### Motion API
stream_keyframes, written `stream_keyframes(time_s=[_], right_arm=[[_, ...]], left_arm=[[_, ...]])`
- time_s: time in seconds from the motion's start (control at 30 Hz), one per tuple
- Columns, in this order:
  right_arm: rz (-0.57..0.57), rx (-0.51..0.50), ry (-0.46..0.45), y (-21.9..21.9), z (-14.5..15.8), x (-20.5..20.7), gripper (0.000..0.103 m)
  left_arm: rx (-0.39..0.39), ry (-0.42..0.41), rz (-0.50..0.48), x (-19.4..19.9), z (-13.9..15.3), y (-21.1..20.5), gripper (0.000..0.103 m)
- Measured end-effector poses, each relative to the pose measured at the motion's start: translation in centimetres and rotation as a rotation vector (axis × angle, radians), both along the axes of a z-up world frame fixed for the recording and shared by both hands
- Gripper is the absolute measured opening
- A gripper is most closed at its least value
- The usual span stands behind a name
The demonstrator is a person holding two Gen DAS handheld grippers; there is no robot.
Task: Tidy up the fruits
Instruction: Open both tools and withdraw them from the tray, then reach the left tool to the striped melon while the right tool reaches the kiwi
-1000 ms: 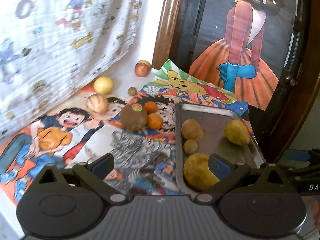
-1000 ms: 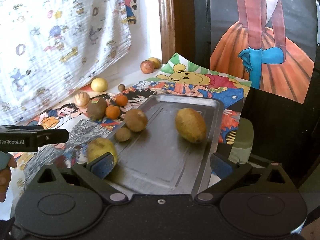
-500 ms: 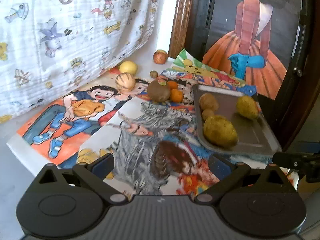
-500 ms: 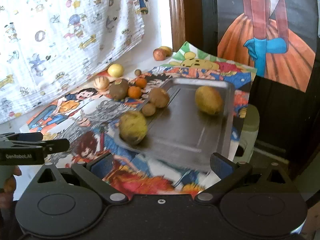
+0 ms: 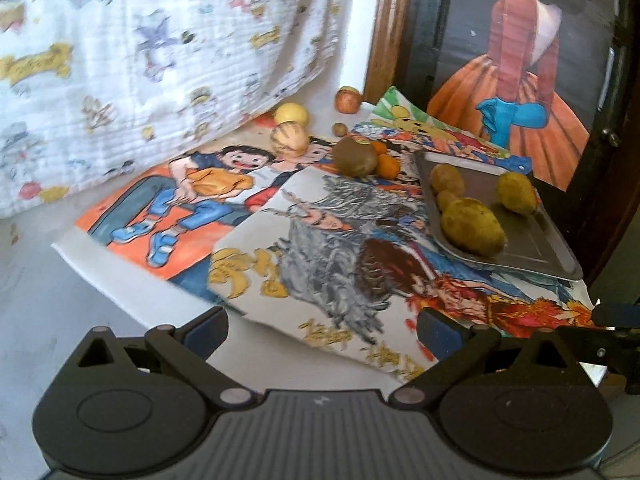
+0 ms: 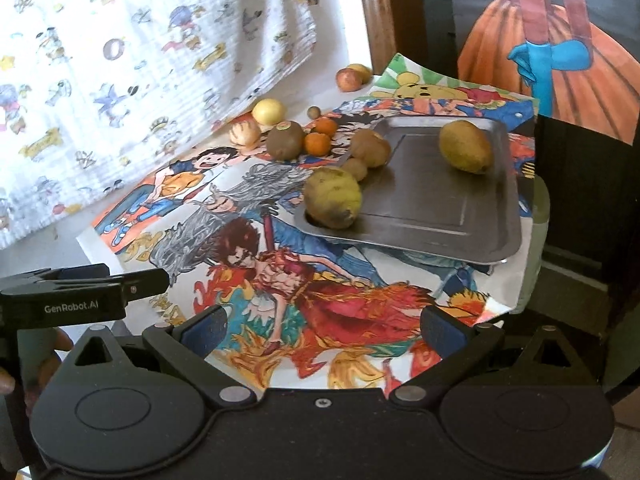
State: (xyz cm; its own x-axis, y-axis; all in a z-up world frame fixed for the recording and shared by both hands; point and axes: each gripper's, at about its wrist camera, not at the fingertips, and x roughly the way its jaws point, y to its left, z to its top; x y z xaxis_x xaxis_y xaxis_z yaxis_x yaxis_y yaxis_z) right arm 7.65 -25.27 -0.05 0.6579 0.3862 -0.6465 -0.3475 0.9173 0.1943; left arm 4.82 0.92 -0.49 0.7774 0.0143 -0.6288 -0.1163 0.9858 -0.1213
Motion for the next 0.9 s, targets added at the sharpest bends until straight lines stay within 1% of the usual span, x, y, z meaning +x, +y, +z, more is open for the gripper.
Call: stream_keyframes(time_s=[0.17, 0.33, 0.57, 0.67, 0.73, 0.77, 0.8, 0.9], right_arm=[[0.053, -0.014, -0.027, 1.6, 1.0, 0.6, 0.102], [0.136, -0.049, -0.071, 4.0, 2.6, 1.9, 0.102], [0.261, -0.016, -0.121, 7.1, 7.0, 4.6, 0.102], [0.296, 0.014, -0.133, 8.0, 9.3, 6.9, 0.102], [0.300, 0.029, -0.130, 8.3, 10.6, 9.0, 0.102], [0.320, 0.031, -0.120, 8.5, 11.1, 10.3, 0.102], [0.340, 0.019, -0.112, 8.6, 11.5, 11.4, 0.102], [0.408, -0.070, -0.118, 9.1, 12.5, 14.7, 0.102]], left_arm=[[-0.026, 0.007, 0.052, -0.1, -0.2, 1.9, 0.102], [-0.048, 0.016, 0.101, 0.2, -0.4, 4.0, 0.102], [-0.061, 0.014, 0.154, 1.6, 0.5, 6.4, 0.103], [-0.040, 0.001, 0.161, 2.9, 1.5, 6.9, 0.103], [-0.017, -0.024, 0.179, 3.9, 2.3, 7.4, 0.103], [-0.004, -0.030, 0.191, 4.5, 2.7, 7.6, 0.103], [0.008, -0.032, 0.197, 5.2, 3.1, 7.8, 0.103], [0.063, -0.045, 0.192, 7.7, 4.3, 8.4, 0.103]])
